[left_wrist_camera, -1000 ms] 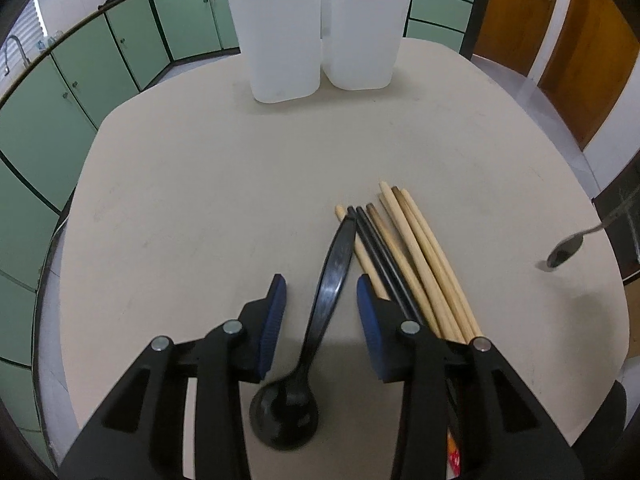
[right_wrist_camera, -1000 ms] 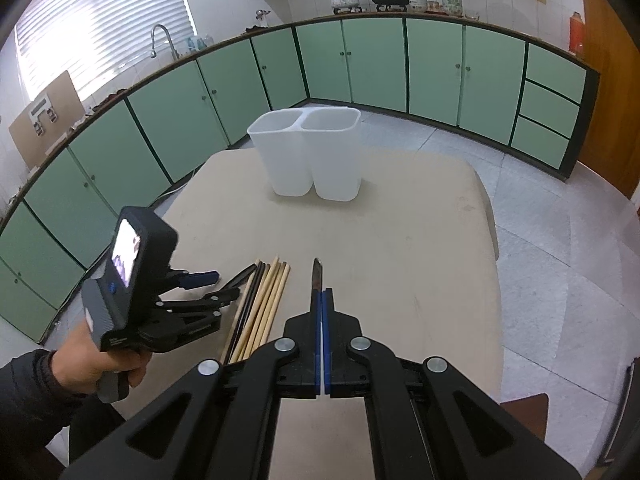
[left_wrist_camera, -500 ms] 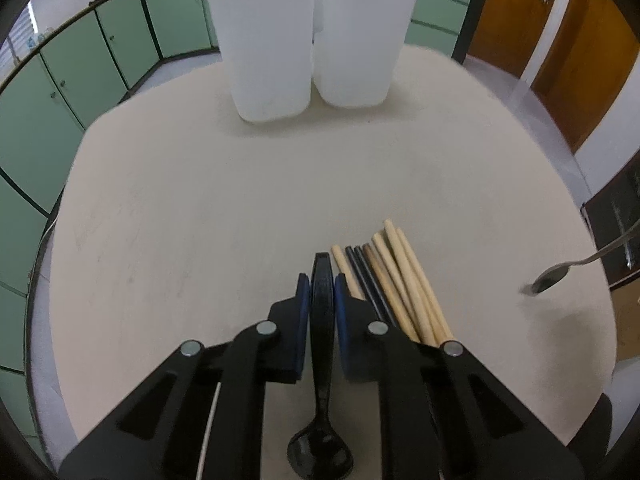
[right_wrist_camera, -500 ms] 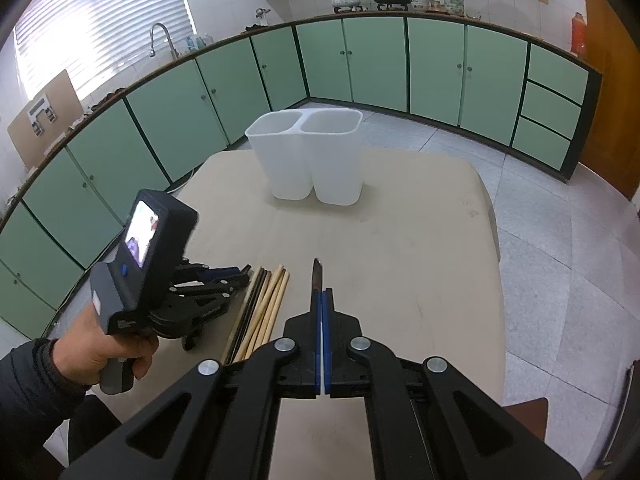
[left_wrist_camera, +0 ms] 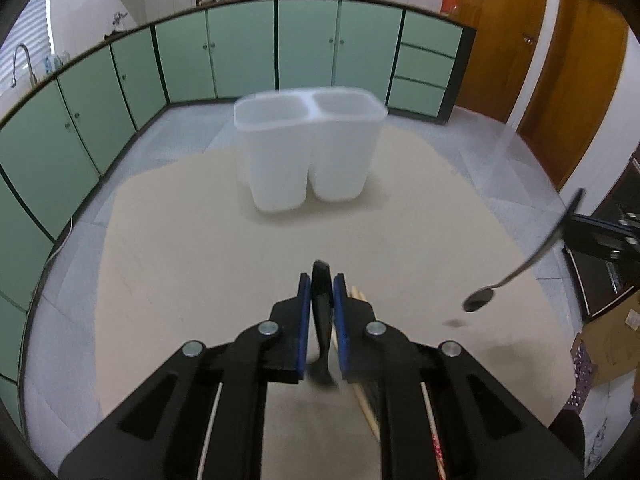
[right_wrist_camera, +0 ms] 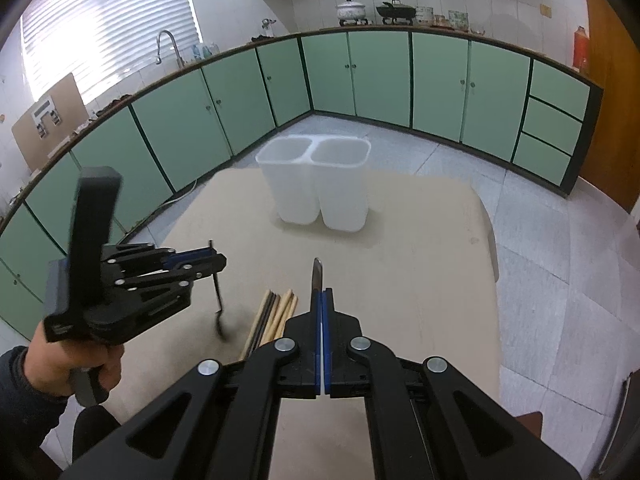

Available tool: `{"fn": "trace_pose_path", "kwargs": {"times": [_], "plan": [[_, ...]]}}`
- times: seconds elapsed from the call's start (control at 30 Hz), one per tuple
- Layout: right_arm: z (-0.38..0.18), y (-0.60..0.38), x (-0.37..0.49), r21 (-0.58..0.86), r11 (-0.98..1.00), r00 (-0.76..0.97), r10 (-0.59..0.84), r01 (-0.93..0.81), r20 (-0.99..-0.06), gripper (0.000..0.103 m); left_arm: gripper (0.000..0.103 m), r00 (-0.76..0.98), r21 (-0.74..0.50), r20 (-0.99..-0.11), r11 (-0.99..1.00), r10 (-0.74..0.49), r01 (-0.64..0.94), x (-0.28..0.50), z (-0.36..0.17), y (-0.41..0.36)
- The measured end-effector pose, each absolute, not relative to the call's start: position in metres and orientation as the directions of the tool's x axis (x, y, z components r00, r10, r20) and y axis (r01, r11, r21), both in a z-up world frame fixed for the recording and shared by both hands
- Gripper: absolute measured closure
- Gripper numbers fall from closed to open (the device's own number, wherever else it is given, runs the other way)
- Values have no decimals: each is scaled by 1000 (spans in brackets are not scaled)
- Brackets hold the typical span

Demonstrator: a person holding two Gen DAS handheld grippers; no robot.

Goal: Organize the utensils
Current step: 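Carry the black spoon with the left tool while the right tool carries the metal spoon, then lower both spoons into the white holder and open both tools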

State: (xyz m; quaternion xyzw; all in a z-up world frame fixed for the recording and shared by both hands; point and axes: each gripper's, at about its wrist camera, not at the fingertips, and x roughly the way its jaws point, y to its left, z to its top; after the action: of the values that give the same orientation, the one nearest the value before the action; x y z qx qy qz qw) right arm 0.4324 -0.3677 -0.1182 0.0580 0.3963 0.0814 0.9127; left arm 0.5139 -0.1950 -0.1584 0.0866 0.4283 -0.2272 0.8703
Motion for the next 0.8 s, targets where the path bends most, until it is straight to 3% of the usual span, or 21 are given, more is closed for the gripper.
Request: {"fn": "trace_pose_path", "kwargs": {"times": [0.43, 0.8], "plan": [[-78, -361, 467, 136, 982, 693, 187, -128, -696, 102, 100, 574, -42, -740, 876, -350, 480, 516, -100, -198], [-15, -364, 538, 144, 982, 733, 187, -122, -654, 102, 100, 648, -35, -669, 886, -364, 462, 574, -27, -203]]}}
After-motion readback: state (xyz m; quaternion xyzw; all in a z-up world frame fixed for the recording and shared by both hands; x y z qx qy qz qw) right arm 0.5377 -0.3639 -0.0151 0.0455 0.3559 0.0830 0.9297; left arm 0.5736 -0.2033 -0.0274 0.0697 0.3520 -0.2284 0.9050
